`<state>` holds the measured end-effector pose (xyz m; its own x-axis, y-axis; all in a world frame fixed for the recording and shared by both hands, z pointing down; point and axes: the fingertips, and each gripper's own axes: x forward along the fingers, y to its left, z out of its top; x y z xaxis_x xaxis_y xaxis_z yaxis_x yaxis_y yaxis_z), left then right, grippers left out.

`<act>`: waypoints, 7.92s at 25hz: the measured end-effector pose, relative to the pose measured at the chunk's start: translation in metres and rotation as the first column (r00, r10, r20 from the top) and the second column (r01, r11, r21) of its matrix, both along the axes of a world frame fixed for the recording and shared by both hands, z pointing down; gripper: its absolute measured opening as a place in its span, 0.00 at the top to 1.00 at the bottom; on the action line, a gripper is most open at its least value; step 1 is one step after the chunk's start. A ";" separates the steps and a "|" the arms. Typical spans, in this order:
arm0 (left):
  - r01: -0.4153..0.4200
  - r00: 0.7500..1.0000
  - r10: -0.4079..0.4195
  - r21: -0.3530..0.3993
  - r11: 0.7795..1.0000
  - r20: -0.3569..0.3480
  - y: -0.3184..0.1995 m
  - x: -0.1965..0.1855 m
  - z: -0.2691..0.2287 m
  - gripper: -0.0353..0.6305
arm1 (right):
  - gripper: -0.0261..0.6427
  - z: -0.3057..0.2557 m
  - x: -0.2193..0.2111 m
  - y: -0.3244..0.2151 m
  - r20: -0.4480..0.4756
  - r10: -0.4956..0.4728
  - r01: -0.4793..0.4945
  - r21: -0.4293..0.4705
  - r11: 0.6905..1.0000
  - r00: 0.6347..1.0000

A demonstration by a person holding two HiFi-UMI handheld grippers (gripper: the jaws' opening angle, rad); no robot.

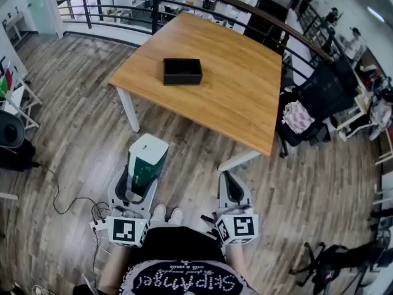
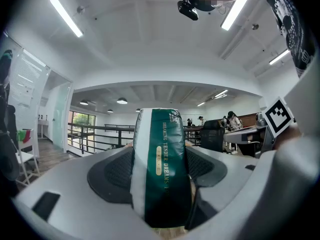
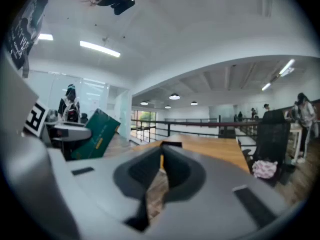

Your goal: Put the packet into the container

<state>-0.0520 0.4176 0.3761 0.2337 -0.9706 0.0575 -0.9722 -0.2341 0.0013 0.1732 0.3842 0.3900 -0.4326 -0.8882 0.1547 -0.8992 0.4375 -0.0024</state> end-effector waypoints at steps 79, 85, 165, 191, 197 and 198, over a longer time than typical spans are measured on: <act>0.031 0.999 -0.031 -0.009 0.999 -0.032 -0.268 -0.089 0.010 0.43 | 0.90 0.004 -0.068 -0.267 0.067 0.036 -0.032 -0.053 0.998 0.997; 0.059 0.998 -0.059 0.010 0.998 -0.029 -0.306 -0.070 0.004 0.43 | 0.90 0.000 -0.050 -0.311 0.078 0.010 -0.008 -0.034 0.999 0.997; -0.099 0.994 0.097 -0.032 0.995 -0.048 -0.546 -0.111 0.014 0.43 | 0.90 0.014 -0.082 -0.511 0.054 0.175 -0.168 -0.120 0.978 0.983; -0.356 0.934 0.357 -0.166 0.919 -0.027 -0.591 -0.029 0.038 0.43 | 0.90 0.025 -0.014 -0.506 0.067 0.272 -0.260 -0.150 0.954 0.960; -0.397 0.915 0.404 -0.200 0.896 -0.006 -0.612 -0.013 0.050 0.43 | 0.90 0.028 -0.001 -0.510 0.065 0.291 -0.278 -0.163 0.947 0.954; -0.401 0.912 0.410 -0.211 0.892 -0.001 -0.612 -0.011 0.054 0.43 | 0.90 0.030 0.000 -0.509 0.065 0.293 -0.278 -0.170 0.945 0.954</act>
